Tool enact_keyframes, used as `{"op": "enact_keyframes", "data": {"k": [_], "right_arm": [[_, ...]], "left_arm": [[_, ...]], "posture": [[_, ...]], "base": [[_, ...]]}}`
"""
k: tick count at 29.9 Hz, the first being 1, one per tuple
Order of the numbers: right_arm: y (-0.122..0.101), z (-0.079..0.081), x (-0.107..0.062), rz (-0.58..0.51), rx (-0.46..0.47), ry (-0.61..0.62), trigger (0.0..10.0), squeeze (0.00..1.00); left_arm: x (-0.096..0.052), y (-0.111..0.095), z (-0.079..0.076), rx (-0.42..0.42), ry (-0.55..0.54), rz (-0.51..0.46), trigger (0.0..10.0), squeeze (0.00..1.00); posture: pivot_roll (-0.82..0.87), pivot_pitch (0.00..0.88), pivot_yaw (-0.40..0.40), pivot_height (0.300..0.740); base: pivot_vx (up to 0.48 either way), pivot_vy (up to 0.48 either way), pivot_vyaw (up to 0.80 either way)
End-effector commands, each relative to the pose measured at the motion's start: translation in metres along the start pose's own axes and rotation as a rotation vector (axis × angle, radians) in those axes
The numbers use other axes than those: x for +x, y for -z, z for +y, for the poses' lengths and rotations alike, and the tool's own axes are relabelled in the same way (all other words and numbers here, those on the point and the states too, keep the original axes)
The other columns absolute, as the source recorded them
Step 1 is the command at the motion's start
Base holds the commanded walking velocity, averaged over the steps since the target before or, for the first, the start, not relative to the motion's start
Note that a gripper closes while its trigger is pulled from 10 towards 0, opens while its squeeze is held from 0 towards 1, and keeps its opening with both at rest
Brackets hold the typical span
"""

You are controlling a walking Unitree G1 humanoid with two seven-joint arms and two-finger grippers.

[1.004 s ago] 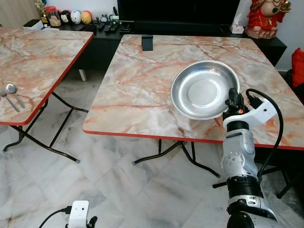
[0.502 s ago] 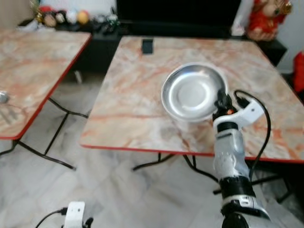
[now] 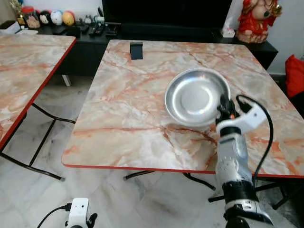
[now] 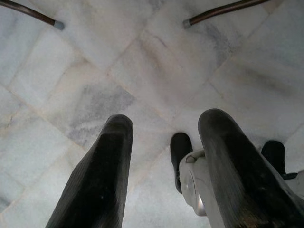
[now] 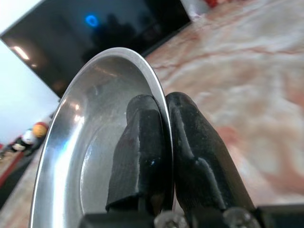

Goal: Setting the table

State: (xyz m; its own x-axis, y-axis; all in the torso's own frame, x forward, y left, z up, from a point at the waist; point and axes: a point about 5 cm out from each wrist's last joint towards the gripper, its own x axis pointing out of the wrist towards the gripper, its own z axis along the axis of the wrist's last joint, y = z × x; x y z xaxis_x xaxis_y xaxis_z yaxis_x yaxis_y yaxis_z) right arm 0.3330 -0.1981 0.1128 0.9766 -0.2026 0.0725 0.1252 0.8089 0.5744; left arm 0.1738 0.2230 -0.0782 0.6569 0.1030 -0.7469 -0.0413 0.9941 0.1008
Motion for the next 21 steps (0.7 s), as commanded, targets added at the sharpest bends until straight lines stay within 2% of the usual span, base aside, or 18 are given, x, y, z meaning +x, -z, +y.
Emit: {"op": "enact_keyframes", "data": {"k": [1,5,10,14,21], "right_arm": [[-0.014,-0.003,0.000,-0.049,0.000,0.023,10.0,0.00],[-0.013,-0.015,-0.005,-0.016,0.028,0.100,10.0,0.00],[-0.010,-0.023,-0.010,0.014,0.032,0.134,10.0,0.00],[-0.001,-0.024,-0.012,0.065,0.087,0.169,10.0,0.00],[0.011,-0.018,-0.012,0.151,0.087,0.150,10.0,0.00]], "left_arm": [[-0.001,0.005,-0.001,0.005,0.003,0.020,10.0,0.00],[-0.001,0.006,-0.001,0.009,0.005,0.026,10.0,0.00],[-0.002,0.008,-0.002,0.013,0.007,0.034,10.0,0.00],[-0.003,0.010,0.003,0.019,0.006,0.050,10.0,0.00],[-0.003,0.011,0.008,0.024,0.003,0.061,10.0,0.00]], "posture": [[-0.04,0.000,-0.046,0.740],[-0.05,0.000,-0.044,0.740],[-0.05,0.000,-0.044,0.740],[-0.05,0.000,-0.043,0.740],[-0.05,0.000,-0.041,0.740]], "base": [[0.000,0.000,0.00],[0.000,0.000,0.00],[0.000,0.000,0.00],[0.000,0.000,0.00],[0.000,0.000,0.00]]}}
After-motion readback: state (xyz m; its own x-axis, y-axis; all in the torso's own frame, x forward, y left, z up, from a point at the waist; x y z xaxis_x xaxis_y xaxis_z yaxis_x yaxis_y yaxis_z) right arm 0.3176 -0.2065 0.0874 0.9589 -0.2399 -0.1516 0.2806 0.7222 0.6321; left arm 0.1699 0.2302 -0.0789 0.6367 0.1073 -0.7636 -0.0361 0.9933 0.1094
